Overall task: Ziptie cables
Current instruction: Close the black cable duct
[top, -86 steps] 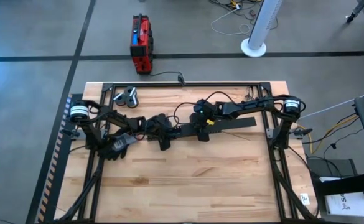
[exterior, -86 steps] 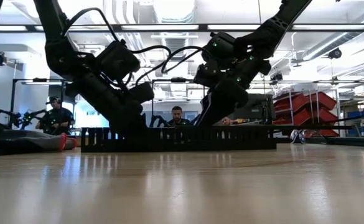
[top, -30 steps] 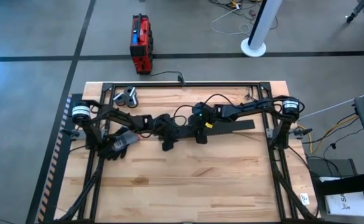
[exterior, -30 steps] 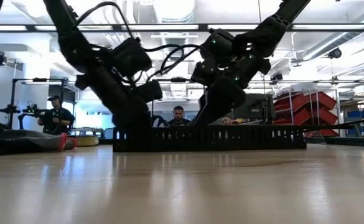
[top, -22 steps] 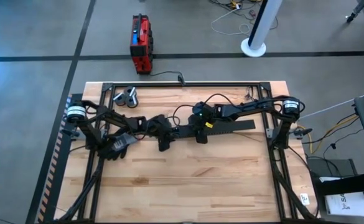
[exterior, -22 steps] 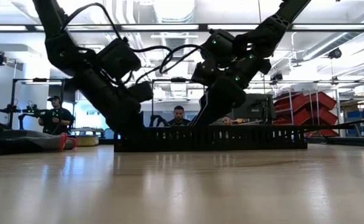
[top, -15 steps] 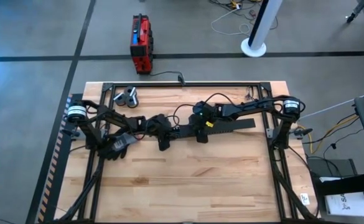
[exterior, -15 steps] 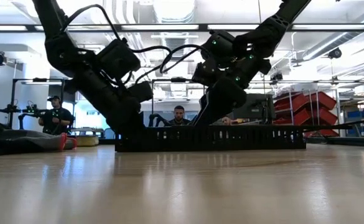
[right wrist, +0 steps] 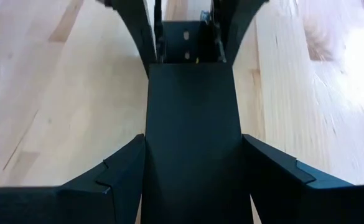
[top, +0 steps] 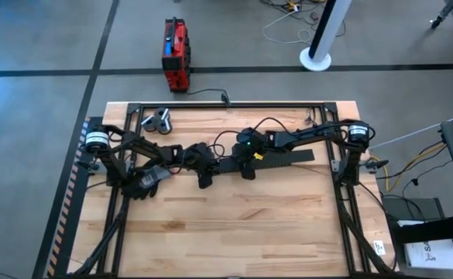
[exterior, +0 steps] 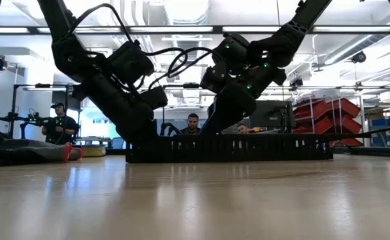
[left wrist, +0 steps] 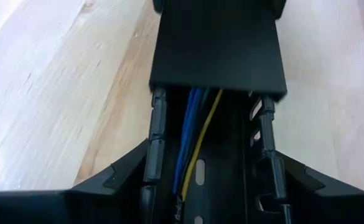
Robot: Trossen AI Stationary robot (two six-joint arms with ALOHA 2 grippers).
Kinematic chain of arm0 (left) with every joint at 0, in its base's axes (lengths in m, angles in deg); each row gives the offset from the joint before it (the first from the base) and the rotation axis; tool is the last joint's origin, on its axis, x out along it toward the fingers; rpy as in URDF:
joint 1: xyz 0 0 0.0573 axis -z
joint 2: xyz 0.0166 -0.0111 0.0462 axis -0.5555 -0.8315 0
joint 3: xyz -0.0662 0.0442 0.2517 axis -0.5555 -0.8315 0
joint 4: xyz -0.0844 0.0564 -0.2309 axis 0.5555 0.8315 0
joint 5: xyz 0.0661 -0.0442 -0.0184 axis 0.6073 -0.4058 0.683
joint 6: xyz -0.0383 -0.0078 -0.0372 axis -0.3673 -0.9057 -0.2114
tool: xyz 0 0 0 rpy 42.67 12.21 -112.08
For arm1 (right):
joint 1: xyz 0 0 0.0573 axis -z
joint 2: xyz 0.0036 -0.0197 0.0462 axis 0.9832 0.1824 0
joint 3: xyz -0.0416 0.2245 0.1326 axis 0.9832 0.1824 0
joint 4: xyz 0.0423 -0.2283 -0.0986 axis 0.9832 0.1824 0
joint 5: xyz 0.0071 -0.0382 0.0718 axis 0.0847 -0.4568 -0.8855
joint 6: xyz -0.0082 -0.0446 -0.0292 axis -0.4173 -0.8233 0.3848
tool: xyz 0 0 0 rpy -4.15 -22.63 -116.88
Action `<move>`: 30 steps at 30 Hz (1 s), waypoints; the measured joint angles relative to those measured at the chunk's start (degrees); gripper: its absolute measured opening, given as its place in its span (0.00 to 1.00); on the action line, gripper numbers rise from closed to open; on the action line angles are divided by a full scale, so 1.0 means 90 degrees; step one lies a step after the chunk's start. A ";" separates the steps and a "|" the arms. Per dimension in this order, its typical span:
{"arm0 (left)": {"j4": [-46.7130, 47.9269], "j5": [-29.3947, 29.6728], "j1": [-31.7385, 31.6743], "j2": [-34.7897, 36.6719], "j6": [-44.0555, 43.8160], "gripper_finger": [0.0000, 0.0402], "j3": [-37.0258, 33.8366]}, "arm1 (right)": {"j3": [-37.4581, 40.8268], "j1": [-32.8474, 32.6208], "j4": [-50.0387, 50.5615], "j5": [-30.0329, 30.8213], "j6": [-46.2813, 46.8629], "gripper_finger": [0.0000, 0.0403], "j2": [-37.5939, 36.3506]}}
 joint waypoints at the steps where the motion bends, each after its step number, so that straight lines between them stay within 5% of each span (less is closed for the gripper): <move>1: 0.0017 0.0000 0.0000 -0.0002 0.0010 0.54 0.0030 | -0.0008 -0.0002 -0.0055 -0.0028 -0.0008 0.54 0.0048; 18: -0.0057 -0.0019 -0.0001 -0.0045 0.0342 0.55 0.0794 | -0.0492 -0.0075 -0.0402 -0.0120 0.0004 0.54 0.0450; 30: -0.0027 0.0025 0.0006 0.0462 0.0051 0.75 0.0199 | -0.0463 0.0012 -0.0162 -0.0227 -0.0034 0.54 0.0458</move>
